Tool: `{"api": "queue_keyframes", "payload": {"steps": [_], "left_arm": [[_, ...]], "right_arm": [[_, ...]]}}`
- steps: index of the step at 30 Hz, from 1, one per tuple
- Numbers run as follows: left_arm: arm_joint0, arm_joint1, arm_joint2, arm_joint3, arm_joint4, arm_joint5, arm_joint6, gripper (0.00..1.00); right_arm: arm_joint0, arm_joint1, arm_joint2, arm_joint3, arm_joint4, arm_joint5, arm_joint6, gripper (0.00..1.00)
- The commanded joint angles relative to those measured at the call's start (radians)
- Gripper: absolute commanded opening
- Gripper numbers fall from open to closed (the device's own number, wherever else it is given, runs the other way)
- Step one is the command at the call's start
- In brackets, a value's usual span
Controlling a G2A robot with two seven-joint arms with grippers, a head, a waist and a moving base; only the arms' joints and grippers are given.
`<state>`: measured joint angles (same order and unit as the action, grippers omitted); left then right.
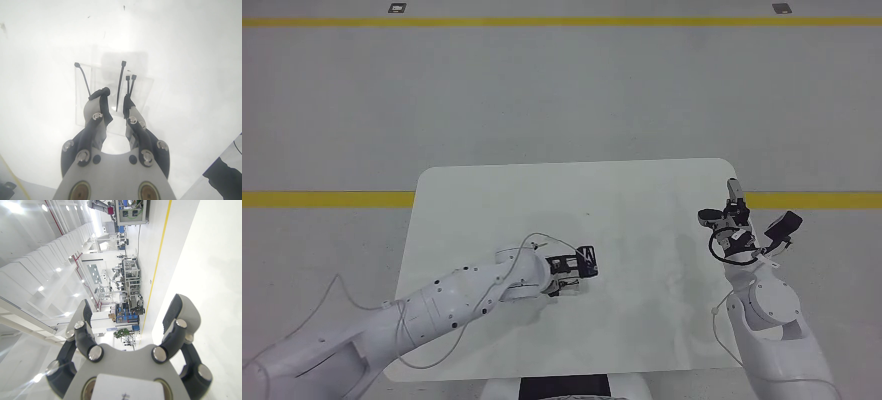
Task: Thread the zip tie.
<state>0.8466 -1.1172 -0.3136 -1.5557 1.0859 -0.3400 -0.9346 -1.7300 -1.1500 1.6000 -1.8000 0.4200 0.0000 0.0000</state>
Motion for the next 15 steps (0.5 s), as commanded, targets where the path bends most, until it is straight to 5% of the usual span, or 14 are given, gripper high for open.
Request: {"api": "queue_keyframes", "payload": {"steps": [1, 10, 13, 15], "left_arm": [[-0.005, -0.003, 0.006, 0.005, -0.005, 0.0, -0.004, 0.19], [-0.033, -0.022, 0.029, 0.046, -0.048, 0.0, -0.03, 0.16], [-0.04, -0.028, 0.035, 0.057, -0.055, 0.0, -0.029, 0.0], [-0.044, -0.031, 0.037, 0.062, -0.057, 0.0, -0.029, 0.0]], "right_arm": [[0.0, 0.0, 0.0, 0.0, 0.0, 0.0, 0.0, 1.0], [0.0, 0.0, 0.0, 0.0, 0.0, 0.0, 0.0, 1.0], [0.0, 0.0, 0.0, 0.0, 0.0, 0.0, 0.0, 1.0], [0.0, 0.0, 0.0, 0.0, 0.0, 0.0, 0.0, 1.0]]}}
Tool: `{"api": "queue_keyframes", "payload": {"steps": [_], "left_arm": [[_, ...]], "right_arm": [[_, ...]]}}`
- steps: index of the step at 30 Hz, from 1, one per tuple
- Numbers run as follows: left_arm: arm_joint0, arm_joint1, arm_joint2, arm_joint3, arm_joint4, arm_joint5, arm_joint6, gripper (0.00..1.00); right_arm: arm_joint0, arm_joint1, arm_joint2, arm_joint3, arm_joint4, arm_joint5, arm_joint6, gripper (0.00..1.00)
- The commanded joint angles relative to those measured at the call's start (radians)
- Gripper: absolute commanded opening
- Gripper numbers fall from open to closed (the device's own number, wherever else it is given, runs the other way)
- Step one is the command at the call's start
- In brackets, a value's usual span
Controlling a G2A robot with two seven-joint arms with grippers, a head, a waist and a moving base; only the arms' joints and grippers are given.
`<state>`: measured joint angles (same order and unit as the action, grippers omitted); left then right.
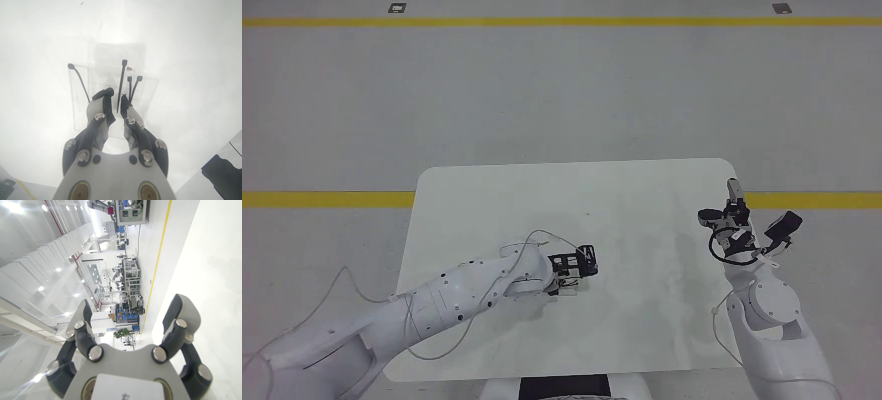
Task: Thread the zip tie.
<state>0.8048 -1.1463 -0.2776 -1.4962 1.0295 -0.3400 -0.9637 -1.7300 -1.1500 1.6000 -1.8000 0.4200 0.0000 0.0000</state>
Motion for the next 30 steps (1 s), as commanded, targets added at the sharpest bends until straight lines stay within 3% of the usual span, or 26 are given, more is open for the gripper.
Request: {"api": "queue_keyframes", "payload": {"steps": [1, 6, 16, 23, 26, 30], "left_arm": [[-0.003, -0.002, 0.001, 0.003, -0.002, 0.0, 0.001, 0.0], [-0.001, -0.003, -0.001, -0.011, 0.015, 0.019, -0.03, 0.0], [0.027, 0.023, -0.039, -0.121, 0.048, 0.063, -0.088, 0.0], [0.075, 0.067, -0.093, -0.256, 0.104, 0.098, -0.127, 0.0], [0.113, 0.096, -0.128, -0.332, 0.135, 0.114, -0.147, 0.0], [0.162, 0.13, -0.175, -0.401, 0.166, 0.123, -0.163, 0.0]], "right_arm": [[0.0, 0.0, 0.0, 0.0, 0.0, 0.0, 0.0, 1.0], [0.0, 0.0, 0.0, 0.0, 0.0, 0.0, 0.0, 1.0], [0.0, 0.0, 0.0, 0.0, 0.0, 0.0, 0.0, 1.0], [0.0, 0.0, 0.0, 0.0, 0.0, 0.0, 0.0, 1.0], [0.0, 0.0, 0.0, 0.0, 0.0, 0.0, 0.0, 1.0], [0.0, 0.0, 0.0, 0.0, 0.0, 0.0, 0.0, 1.0]]}}
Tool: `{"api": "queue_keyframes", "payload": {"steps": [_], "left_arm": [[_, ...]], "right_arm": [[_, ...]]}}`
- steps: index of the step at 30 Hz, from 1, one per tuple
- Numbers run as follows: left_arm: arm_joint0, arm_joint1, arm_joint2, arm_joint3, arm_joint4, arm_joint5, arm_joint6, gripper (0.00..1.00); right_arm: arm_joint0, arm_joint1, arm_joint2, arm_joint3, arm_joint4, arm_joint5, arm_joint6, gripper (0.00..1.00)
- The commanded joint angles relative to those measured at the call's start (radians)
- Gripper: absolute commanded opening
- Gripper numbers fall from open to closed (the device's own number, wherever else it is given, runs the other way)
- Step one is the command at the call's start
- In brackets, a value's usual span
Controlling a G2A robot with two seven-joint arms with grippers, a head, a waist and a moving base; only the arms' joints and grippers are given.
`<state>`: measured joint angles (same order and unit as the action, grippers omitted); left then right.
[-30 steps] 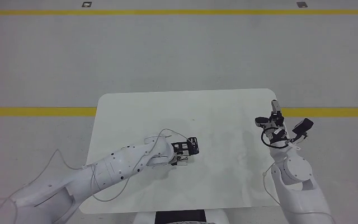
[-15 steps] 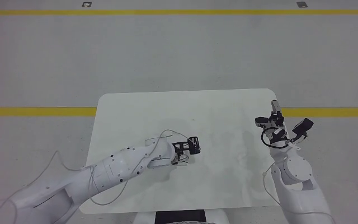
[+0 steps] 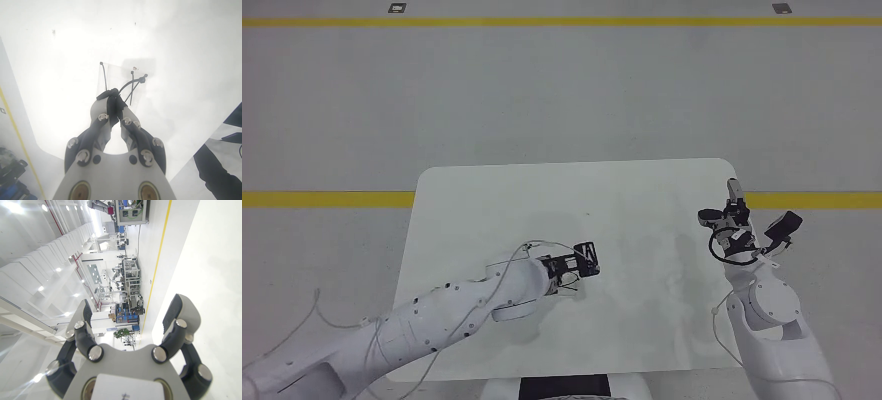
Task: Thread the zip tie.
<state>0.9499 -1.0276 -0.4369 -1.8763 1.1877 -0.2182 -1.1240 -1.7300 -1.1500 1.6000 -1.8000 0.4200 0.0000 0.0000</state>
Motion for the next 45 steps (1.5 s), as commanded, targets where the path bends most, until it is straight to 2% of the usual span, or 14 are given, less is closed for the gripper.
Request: {"api": "queue_keyframes", "payload": {"steps": [1, 4, 14, 15, 16, 18, 22, 25, 28, 32, 34, 45], "left_arm": [[0.028, 0.018, -0.028, -0.033, 0.01, 0.002, 0.001, 0.0], [0.055, 0.037, -0.062, -0.055, 0.007, -0.006, 0.007, 0.0], [0.057, 0.037, -0.064, -0.051, 0.006, -0.001, 0.015, 0.0], [0.065, 0.037, -0.076, -0.033, -0.004, 0.026, 0.052, 0.0], [0.074, 0.038, -0.086, -0.02, -0.021, 0.031, 0.089, 0.0], [0.095, 0.047, -0.128, 0.008, -0.086, 0.018, 0.186, 0.0], [0.153, 0.079, -0.214, 0.039, -0.146, -0.032, 0.309, 0.0], [0.202, 0.105, -0.274, 0.047, -0.172, -0.112, 0.394, 0.0], [0.24, 0.13, -0.295, 0.032, -0.187, -0.122, 0.47, 0.0], [0.251, 0.166, -0.293, 0.025, -0.206, -0.122, 0.572, 0.0], [0.252, 0.184, -0.292, 0.018, -0.203, -0.122, 0.61, 0.0], [0.252, 0.184, -0.292, 0.018, -0.203, -0.122, 0.61, 0.0]], "right_arm": [[0.0, 0.0, 0.0, 0.0, 0.0, 0.0, 0.0, 1.0], [0.0, 0.0, 0.0, 0.0, 0.0, 0.0, 0.0, 1.0], [0.0, 0.0, 0.0, 0.0, 0.0, 0.0, 0.0, 1.0], [0.0, 0.0, 0.0, 0.0, 0.0, 0.0, 0.0, 1.0], [0.0, 0.0, 0.0, 0.0, 0.0, 0.0, 0.0, 1.0], [0.0, 0.0, 0.0, 0.0, 0.0, 0.0, 0.0, 1.0], [0.0, 0.0, 0.0, 0.0, 0.0, 0.0, 0.0, 1.0], [0.0, 0.0, 0.0, 0.0, 0.0, 0.0, 0.0, 1.0], [0.0, 0.0, 0.0, 0.0, 0.0, 0.0, 0.0, 1.0], [0.0, 0.0, 0.0, 0.0, 0.0, 0.0, 0.0, 1.0], [0.0, 0.0, 0.0, 0.0, 0.0, 0.0, 0.0, 1.0], [0.001, 0.0, -0.001, 0.0, -0.006, 0.003, 0.007, 1.0]]}}
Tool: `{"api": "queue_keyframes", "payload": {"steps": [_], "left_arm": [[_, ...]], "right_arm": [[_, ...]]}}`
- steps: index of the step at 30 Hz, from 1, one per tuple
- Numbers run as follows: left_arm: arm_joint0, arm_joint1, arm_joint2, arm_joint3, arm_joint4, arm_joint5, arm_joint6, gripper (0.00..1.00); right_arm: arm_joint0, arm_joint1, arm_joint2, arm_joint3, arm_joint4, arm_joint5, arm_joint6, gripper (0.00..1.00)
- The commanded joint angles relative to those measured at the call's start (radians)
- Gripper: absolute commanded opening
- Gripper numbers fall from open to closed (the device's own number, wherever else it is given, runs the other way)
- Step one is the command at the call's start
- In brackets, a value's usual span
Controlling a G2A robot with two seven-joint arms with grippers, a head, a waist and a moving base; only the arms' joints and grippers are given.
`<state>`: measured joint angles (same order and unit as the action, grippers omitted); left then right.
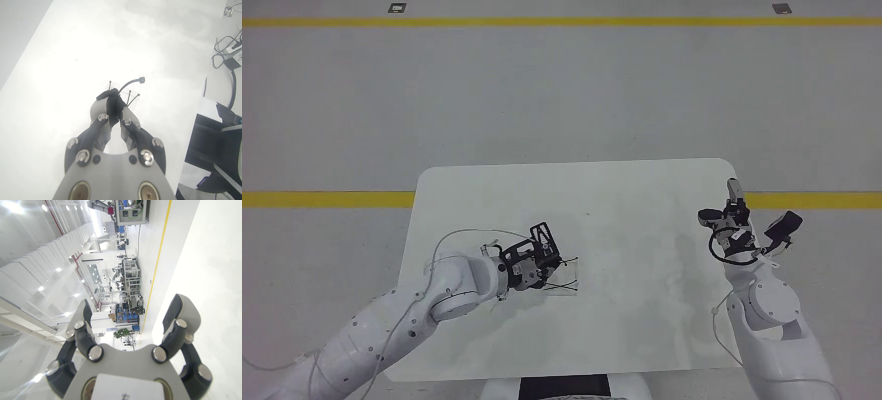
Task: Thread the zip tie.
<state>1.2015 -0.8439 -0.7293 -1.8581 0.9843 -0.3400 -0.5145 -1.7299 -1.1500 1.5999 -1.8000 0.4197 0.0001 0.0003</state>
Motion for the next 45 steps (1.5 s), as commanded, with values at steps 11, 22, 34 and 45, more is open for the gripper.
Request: {"api": "queue_keyframes", "payload": {"steps": [11, 22, 34, 45], "left_arm": [[0.0, 0.0, 0.0, 0.0, 0.0, 0.0, 0.0, 0.0], [0.0, 0.0, 0.0, 0.0, 0.0, 0.0, 0.0, 0.0], [0.0, 0.0, 0.0, 0.0, 0.0, 0.0, 0.0, 0.0], [0.0, 0.0, 0.0, 0.0, 0.0, 0.0, 0.0, 0.0]], "right_arm": [[0.093, 0.008, -0.145, 0.019, -0.215, 0.182, 0.275, 1.0], [0.142, 0.003, -0.24, 0.053, -0.295, 0.191, 0.347, 1.0], [0.149, 0.013, -0.239, 0.108, -0.131, 0.222, 0.682, 1.0], [0.178, 0.016, -0.277, 0.137, -0.109, 0.23, 0.82, 1.0]]}}
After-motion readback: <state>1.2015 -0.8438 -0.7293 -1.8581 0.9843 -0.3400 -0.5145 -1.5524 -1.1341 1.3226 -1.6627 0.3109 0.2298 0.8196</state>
